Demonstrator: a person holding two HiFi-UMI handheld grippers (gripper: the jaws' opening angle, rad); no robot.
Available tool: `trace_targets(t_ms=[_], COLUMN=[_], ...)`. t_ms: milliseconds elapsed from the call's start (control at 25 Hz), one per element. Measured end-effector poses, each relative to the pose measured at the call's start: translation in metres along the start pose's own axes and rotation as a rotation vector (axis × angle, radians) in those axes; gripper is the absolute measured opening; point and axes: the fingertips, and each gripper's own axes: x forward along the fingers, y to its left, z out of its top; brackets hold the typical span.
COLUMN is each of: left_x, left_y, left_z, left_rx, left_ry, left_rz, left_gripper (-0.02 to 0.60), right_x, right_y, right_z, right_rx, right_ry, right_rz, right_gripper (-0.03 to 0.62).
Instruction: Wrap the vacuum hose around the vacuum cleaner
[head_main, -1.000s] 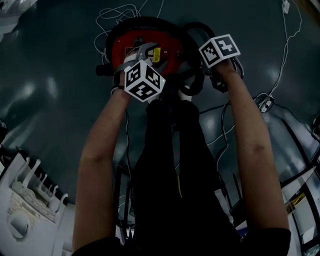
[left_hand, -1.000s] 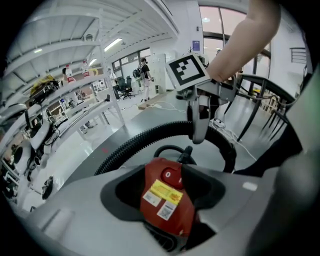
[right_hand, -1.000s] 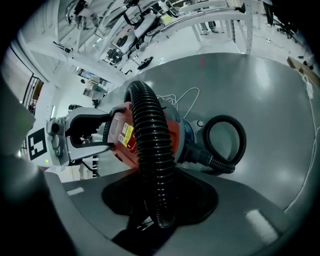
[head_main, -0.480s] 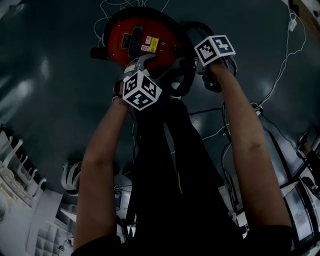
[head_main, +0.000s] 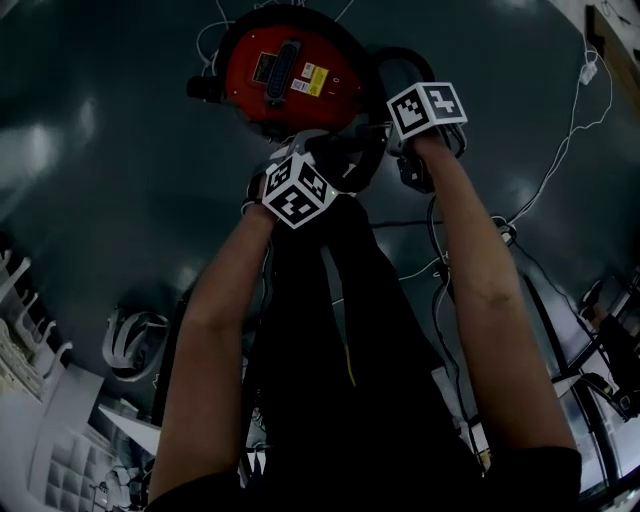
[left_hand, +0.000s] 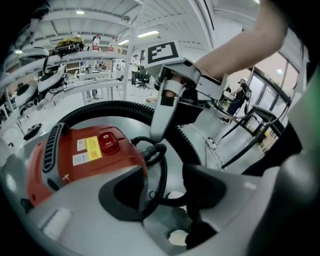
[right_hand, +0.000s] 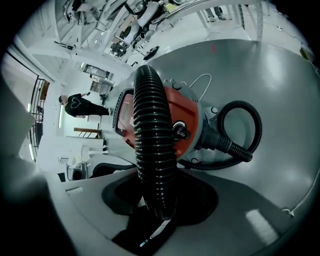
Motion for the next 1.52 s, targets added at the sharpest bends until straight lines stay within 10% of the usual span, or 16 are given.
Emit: trace_targets(t_ms=[960,1520], left_x=[0.04,0.035], left_y=[-0.093,-0.113], left_z=[-0.07,-0.075], left_rx=[0.077,0.068], left_ry=[0.039,-0.005], left_rz=[-0.271,-0.381], left_gripper=[0.342,0.193], right_x=[-0.004,-0.009], right_y=[0.054,0.069], right_z=[-0.016,-0.019], right_rx=[-0.003,-0.045], right_ry=[-0.034,-0.045], right_rz=[0.02,0.034], right_gripper=[0.166,0.166])
